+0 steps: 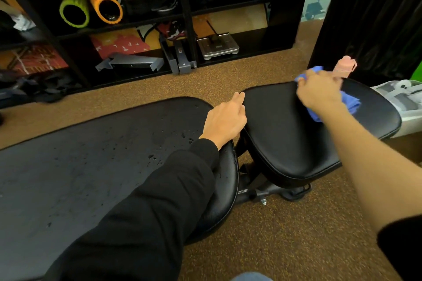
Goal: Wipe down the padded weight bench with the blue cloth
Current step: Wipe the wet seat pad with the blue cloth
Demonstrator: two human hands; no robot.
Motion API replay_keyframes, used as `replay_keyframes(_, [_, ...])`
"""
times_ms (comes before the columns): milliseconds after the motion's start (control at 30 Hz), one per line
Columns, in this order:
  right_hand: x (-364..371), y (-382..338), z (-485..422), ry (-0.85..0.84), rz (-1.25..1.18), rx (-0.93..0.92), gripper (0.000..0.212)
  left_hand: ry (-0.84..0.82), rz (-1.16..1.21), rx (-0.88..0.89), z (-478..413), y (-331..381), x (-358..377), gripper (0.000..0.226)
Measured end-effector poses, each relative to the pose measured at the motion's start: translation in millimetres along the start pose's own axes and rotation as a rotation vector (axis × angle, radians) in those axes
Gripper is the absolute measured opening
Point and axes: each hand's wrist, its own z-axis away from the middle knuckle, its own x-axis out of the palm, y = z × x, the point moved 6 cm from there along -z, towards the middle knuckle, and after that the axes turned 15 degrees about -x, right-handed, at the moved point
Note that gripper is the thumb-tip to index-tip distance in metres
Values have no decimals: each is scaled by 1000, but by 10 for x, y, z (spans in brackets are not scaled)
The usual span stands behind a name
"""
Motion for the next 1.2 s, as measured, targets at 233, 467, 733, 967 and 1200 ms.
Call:
replay_keyframes(233, [4, -650, 112, -36, -301, -396, 35, -6, 10, 4, 0, -16, -11, 48])
replay_keyframes(467, [-88, 206, 181, -12, -255, -177, 36, -14, 14, 9, 3, -29, -1, 47])
replay_keyframes(733, [-169, 897, 618, 66, -84, 223, 39, 10, 27, -6, -24, -44, 17, 47])
replay_keyframes(967, [-214, 438, 1110, 117, -45, -25, 39, -10, 14, -1, -1, -16, 6, 48])
replay_keyframes(1200, [-208, 69, 916, -68, -142, -48, 36, -172, -34, -11, 45, 15, -29, 50])
